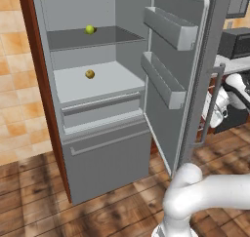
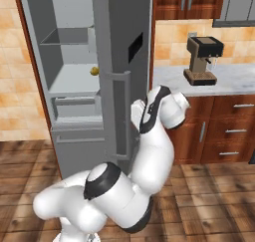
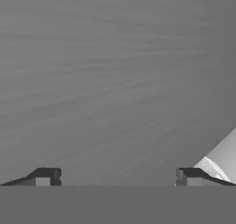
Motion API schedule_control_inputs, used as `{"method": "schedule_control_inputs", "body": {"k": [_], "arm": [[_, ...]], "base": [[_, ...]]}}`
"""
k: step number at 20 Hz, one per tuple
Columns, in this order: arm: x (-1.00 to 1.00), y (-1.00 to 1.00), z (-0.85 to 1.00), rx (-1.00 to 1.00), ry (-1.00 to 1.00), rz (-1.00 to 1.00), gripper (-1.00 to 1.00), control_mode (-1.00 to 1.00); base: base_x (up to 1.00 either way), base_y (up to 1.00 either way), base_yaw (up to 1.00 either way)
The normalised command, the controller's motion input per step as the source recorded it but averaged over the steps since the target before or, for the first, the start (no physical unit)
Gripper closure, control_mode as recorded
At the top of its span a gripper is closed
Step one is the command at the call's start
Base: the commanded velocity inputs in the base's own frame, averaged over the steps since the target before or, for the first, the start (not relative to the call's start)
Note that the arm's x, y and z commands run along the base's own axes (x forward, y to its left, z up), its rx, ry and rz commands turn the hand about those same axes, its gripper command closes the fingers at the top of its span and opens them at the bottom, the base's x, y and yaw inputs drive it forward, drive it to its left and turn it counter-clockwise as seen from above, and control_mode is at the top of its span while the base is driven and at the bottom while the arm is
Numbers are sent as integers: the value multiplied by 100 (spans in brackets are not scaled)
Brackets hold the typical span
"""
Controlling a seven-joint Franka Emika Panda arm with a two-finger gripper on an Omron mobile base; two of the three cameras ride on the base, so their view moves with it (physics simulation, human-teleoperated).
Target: Place the pear in the correct fridge rack based on whether it is a fruit or vegetable. Finally, close the fridge door.
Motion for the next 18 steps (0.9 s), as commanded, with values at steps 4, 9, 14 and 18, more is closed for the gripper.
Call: {"method": "schedule_control_inputs", "body": {"k": [4,9,14,18], "arm": [[0,100,0,-4,-25,0,-100,-100],[0,100,0,-9,-14,-1,-100,-100],[7,97,0,-7,-6,-5,-100,-100],[19,76,0,-4,-2,-5,-100,-100]], "base": [[0,0,0],[0,0,0],[0,0,0],[0,0,0]]}}
